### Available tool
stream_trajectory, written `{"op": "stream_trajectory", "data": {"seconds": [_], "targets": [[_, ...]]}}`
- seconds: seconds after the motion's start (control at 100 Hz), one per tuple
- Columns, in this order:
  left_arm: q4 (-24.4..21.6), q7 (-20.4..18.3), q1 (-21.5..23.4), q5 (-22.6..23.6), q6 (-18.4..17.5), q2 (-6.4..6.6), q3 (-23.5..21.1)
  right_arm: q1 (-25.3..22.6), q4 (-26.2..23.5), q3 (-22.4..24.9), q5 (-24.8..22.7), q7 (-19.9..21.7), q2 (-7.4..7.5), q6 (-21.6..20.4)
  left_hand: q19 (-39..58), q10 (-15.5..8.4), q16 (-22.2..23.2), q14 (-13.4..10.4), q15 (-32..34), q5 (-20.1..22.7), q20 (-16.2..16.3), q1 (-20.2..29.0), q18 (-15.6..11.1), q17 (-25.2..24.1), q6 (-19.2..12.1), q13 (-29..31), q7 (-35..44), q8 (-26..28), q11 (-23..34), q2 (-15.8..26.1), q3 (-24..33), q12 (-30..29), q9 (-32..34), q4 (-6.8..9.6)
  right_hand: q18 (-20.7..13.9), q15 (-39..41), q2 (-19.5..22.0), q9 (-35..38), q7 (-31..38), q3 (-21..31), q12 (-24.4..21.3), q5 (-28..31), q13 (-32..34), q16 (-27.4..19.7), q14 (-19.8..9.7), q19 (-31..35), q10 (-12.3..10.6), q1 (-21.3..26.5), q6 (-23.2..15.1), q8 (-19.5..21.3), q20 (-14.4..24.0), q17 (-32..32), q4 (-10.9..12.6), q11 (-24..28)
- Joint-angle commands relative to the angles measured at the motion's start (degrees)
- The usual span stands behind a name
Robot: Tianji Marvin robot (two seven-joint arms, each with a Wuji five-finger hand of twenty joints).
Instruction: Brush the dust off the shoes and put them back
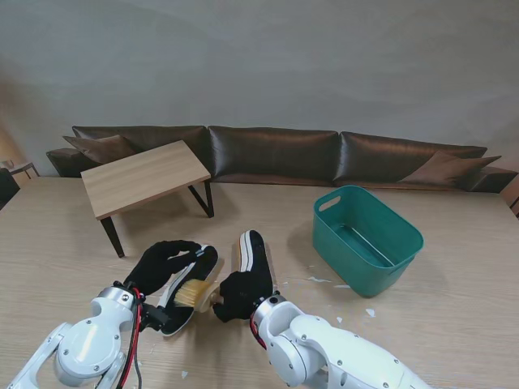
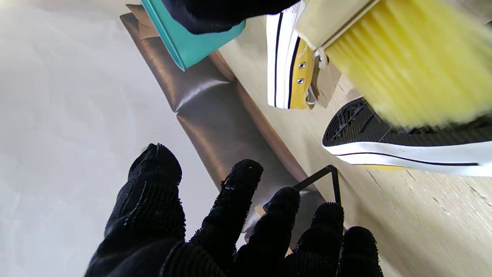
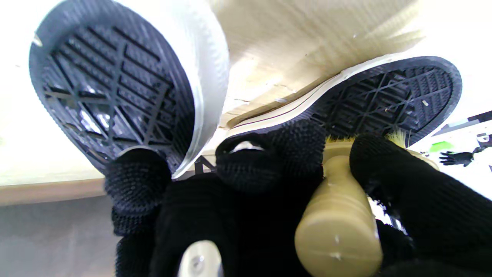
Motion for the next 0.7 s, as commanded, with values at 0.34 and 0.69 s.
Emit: {"op": "stream_trajectory", "data": {"seconds": [0.34,0.69], "targets": [[-0.1,-0.99,0.14,0.0,0.12,-0.27,-0.07,-5.93,-4.19,4.75,-0.62,0.72,1.61,-4.16,-1.43,0.26,0.49,0.49,-0.3,0.65,0.13,1.53,-1.27,-1.21,0.1,-3.16,-0.12,0.1,-0.06,2.52,-1.06,0.46,0.73,1.79,-1.2,1.14,6.14,4.15,1.09,3.39,-0.24,5.99,-0.72,-0.5,-8.78,2.02,1.72,2.19,1.9,0.75,-0.83,18.66,0.51,0.48],[-0.18,-0.89,0.42,0.01,-0.01,-0.28,-0.2,-0.57,-4.37,6.19,1.29,3.3,0.54,4.23,-1.43,0.32,0.48,0.41,-0.31,0.45,0.14,1.5,-1.24,-1.21,0.12,-3.16,-0.2,0.07,-0.08,2.54,-1.09,0.46,0.71,1.78,-0.92,1.22,6.01,4.14,1.05,3.42,-0.2,6.0,-0.73,-0.47,-8.63,2.02,1.89,2.31,2.14,0.76,-0.8,18.64,0.45,0.4]]}}
